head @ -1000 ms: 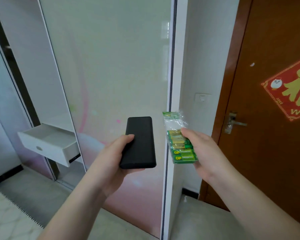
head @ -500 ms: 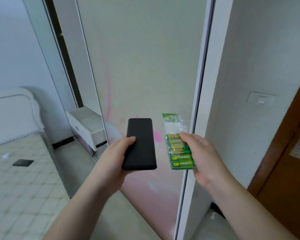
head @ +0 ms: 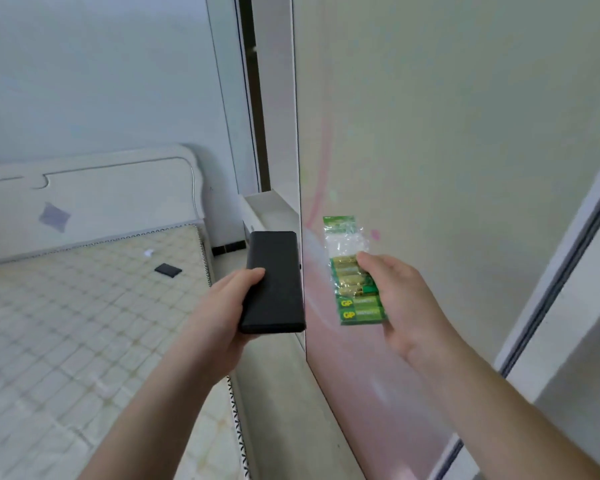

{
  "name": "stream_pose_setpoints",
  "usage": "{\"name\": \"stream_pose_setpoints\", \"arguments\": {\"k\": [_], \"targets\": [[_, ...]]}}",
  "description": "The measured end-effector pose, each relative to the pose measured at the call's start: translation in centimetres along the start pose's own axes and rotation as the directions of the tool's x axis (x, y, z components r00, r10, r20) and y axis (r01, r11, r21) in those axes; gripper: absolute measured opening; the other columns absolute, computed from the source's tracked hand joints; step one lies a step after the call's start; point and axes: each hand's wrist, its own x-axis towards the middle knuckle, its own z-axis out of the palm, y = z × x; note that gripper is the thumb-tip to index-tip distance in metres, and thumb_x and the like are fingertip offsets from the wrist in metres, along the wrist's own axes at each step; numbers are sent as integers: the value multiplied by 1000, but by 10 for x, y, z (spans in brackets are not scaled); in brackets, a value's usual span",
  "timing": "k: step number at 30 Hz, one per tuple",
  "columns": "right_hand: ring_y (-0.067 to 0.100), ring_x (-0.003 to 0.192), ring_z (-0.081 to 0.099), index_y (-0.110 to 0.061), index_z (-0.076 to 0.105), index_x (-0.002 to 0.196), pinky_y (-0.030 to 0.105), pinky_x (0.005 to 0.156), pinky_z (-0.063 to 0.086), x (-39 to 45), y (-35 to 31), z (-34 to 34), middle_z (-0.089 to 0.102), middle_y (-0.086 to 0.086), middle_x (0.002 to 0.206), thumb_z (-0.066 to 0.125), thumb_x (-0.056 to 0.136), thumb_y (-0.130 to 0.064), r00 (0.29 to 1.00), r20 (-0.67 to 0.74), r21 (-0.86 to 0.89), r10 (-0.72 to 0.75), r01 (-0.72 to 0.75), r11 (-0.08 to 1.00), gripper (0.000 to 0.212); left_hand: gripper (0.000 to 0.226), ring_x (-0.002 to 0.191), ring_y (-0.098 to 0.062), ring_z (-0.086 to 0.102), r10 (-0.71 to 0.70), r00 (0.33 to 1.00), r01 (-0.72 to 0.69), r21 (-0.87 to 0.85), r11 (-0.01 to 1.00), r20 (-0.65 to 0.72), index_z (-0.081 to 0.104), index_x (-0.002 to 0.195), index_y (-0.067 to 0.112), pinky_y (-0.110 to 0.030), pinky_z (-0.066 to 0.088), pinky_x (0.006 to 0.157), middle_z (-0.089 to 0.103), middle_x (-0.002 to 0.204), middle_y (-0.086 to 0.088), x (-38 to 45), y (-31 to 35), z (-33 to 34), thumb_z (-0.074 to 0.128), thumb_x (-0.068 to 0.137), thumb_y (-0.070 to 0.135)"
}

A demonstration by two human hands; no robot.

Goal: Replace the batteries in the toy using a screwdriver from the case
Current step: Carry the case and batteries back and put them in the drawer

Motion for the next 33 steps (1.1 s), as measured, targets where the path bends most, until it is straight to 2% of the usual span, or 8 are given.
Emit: {"name": "stream_pose_setpoints", "arguments": {"k": [7, 10, 13, 16, 21, 25, 30, 33], "targets": [[14, 53, 61, -12, 63, 78, 25, 52, 50, 50, 12, 60, 63, 3, 65, 62, 91, -21, 998, 70, -29, 1, 1, 1000, 15, 13, 73, -15, 67, 16, 997, -22, -76, 997, -78, 65, 96, 11, -37, 54, 75, 72, 78, -3, 43, 18, -49, 55, 94, 19], [14, 53, 61, -12, 63, 79, 25, 50, 50, 70, 20, 77, 62, 3, 65, 61, 91, -21, 995, 101, -37, 2, 2, 999, 16, 14, 68, -12, 70, 25, 994, -35, -91, 995, -102, 64, 100, 11, -35, 55, 70, 74, 77, -2, 62, 23, -63, 54, 94, 19], [13, 51, 61, -11, 64, 78, 23, 45, 49, 92, 28, 90, 63, 3, 64, 61, 92, -20, 991, 131, -38, 14, -9, 999, 16, 14, 62, -9, 69, 35, 992, -44, -80, 996, -118, 64, 94, 13, -35, 54, 72, 73, 71, 1, 80, 24, -71, 52, 96, 19], [18, 60, 61, -11, 64, 79, 26, 51, 51, 124, 35, 101, 63, 7, 72, 62, 91, -22, 989, 150, -55, -4, 13, 998, 16, 15, 61, -8, 67, 43, 988, -54, -69, 996, -146, 64, 92, 13, -35, 51, 75, 72, 70, 1, 104, 25, -76, 51, 96, 20], [23, 68, 60, -12, 63, 78, 31, 57, 52, 191, 54, 127, 63, 11, 77, 62, 91, -23, 976, 216, -68, 27, -13, 998, 17, 17, 59, -6, 65, 79, 979, -88, -38, 995, -190, 64, 92, 15, -28, 50, 62, 70, 69, 3, 154, 28, -79, 49, 97, 19], [26, 70, 60, -14, 65, 75, 39, 67, 50, 249, 64, 154, 63, 11, 76, 65, 89, -26, 955, 293, -110, 52, -20, 994, 18, 16, 62, -8, 66, 70, 961, -83, -38, 996, -267, 65, 100, 15, -23, 51, 53, 71, 74, 2, 201, 35, -78, 50, 97, 20], [16, 57, 62, -14, 64, 76, 28, 57, 51, 311, 64, 181, 65, 1, 66, 63, 90, -25, 917, 383, -64, 108, -90, 994, 18, 19, 66, -5, 66, 157, 925, -154, 37, 987, -345, 66, 105, 14, -18, 49, 51, 72, 77, 4, 253, 48, -75, 49, 98, 17], [15, 58, 64, -12, 65, 82, 22, 48, 50, 337, 64, 194, 66, 1, 67, 63, 91, -26, 894, 429, -66, 130, -113, 991, 16, 20, 70, -7, 67, 162, 906, -158, 43, 986, -391, 68, 105, 16, -19, 50, 54, 73, 82, 3, 274, 50, -76, 50, 97, 18]]}}
